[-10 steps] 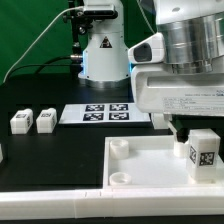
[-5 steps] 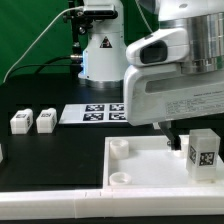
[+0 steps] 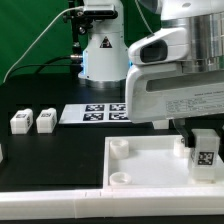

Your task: Assemble one leg

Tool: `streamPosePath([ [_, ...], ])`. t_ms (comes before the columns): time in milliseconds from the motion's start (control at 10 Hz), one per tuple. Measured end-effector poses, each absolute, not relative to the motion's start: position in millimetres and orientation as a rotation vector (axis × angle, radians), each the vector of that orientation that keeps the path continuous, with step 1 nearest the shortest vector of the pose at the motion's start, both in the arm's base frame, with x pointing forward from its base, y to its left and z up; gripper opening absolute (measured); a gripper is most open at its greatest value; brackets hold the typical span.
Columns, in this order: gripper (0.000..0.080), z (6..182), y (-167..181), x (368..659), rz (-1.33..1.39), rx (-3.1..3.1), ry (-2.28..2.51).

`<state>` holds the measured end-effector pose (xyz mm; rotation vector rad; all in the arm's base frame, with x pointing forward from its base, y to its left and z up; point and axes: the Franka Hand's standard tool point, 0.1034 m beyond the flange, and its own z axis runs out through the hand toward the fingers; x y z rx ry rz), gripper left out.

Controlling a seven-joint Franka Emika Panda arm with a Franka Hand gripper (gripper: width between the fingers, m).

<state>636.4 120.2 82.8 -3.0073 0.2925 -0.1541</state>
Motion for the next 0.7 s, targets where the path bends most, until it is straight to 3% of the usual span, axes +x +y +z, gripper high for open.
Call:
streamPosePath([
  [700, 0.0301, 80.6, 109.5, 635.5, -0.026, -2.449, 1.665],
])
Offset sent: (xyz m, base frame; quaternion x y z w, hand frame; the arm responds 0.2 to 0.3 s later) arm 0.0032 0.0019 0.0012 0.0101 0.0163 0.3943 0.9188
